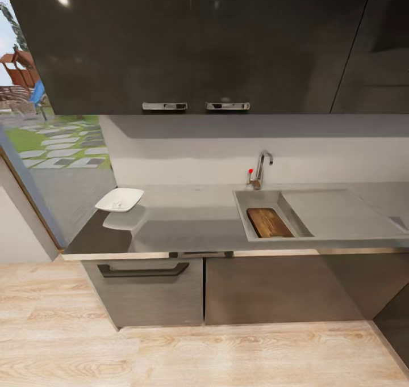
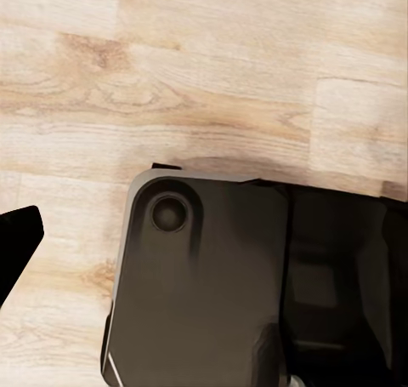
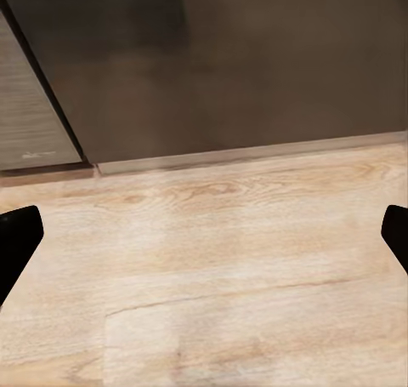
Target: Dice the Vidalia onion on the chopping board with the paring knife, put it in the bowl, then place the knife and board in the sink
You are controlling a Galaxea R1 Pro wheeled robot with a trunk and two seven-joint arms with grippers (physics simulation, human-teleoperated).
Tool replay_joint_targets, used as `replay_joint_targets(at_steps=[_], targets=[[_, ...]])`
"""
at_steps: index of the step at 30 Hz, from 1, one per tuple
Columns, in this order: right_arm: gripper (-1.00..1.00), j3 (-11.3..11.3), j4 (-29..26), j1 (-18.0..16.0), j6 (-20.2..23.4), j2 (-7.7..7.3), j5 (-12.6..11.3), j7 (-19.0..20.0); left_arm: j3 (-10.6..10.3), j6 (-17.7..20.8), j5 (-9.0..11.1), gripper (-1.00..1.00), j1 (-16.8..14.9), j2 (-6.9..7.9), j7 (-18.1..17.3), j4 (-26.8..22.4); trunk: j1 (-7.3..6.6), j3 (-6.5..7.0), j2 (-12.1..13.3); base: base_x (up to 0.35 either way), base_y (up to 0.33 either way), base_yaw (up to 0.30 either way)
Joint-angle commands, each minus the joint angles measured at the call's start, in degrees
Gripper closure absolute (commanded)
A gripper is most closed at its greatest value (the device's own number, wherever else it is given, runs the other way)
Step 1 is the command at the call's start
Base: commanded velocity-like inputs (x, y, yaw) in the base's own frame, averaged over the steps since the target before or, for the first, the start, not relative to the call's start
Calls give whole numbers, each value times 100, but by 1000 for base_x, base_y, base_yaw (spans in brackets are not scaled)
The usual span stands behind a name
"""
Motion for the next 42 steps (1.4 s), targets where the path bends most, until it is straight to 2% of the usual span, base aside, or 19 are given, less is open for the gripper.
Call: replay_joint_targets(at_steps=[1, 17, 21, 23, 25, 26, 28, 29, 31, 35, 42], targets=[[-100, 11, 3, -4, -16, 2, -27, -2, 29, 7, 60, -100, 2, -4, -60, -9, 4, -1, -11, 0, 0, 0], [-100, 9, 4, -4, -11, -10, -27, -3, 29, 7, 60, -100, 2, -4, -60, -9, 4, 143, -11, 0, 0, 0], [-100, 6, 20, -4, 200, -42, -27, -18, 38, 19, 65, -100, 1, 15, -58, -2, 4, 159, -11, 0, 0, 0], [-100, 11, 37, -4, 740, -57, -26, -60, 50, 29, 67, -100, 1, 28, 8, 56, 4, 160, -11, 0, 0, 0], [-100, 12, 48, -3, 1467, -73, -24, -100, 53, 33, 68, -100, 1, 27, 259, 132, 4, 161, -11, 0, 0, 0], [-100, 11, 50, -2, 2522, -106, -21, -115, 49, 36, 72, -100, 1, 18, 733, 248, 4, 161, -11, 0, 0, 0], [-100, 11, 44, -3, 3610, -137, -19, -116, 48, 37, 75, -100, 1, 10, 1226, 440, 4, 161, -11, 0, 0, 0], [-100, 11, 39, -4, 4014, -147, -19, -118, 47, 36, 76, -100, 1, 8, 1409, 543, 4, 161, -11, 0, 0, 0], [-100, 9, 26, -4, 4538, -173, -19, -122, 47, 35, 77, -100, 1, 13, 1651, 777, 4, 161, -11, 0, 0, 0], [-100, 6, 6, -4, 4740, -145, -26, -119, 26, 30, 70, -100, 1, 33, 1729, 989, 4, 161, -11, 0, 0, 0], [-100, -7, -19, -4, 4709, -159, -25, -110, 19, 25, 68, -100, 1, 56, 1733, 1173, 4, 161, -11, 0, 0, 0]])
